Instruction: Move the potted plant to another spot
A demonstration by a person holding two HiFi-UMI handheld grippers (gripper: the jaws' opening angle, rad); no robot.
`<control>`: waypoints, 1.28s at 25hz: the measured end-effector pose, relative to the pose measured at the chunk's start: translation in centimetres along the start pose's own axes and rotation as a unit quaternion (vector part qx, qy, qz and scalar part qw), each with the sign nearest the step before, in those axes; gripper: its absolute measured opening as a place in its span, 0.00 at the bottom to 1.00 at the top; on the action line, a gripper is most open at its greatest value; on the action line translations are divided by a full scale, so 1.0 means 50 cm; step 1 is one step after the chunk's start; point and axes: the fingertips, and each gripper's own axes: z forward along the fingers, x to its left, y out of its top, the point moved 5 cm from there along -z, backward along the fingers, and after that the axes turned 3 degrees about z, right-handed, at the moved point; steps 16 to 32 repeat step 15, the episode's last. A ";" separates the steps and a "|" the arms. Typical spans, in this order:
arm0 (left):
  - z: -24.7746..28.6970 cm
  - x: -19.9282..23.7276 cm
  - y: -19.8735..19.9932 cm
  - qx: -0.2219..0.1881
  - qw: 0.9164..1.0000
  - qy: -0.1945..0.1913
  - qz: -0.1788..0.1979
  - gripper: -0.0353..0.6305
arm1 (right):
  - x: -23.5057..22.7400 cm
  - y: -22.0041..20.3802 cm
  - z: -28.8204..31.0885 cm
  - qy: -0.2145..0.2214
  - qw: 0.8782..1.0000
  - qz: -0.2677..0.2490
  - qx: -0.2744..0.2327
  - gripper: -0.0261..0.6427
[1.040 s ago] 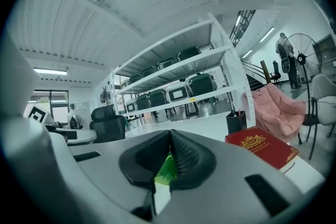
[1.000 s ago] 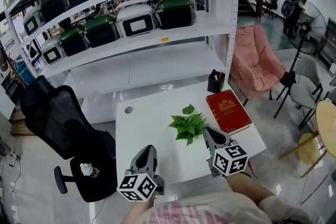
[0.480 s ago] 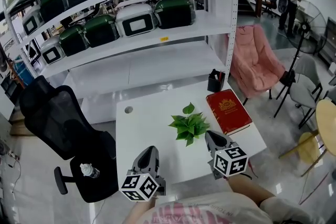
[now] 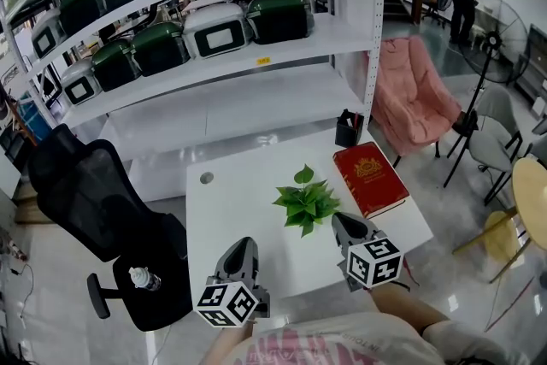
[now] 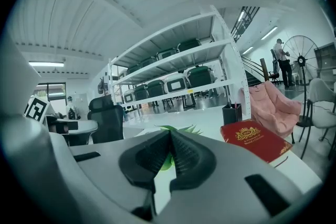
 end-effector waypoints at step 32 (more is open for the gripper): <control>0.006 0.006 0.005 0.000 1.000 -0.003 0.001 0.09 | 0.000 0.006 0.008 -0.001 1.000 -0.003 -0.002 0.06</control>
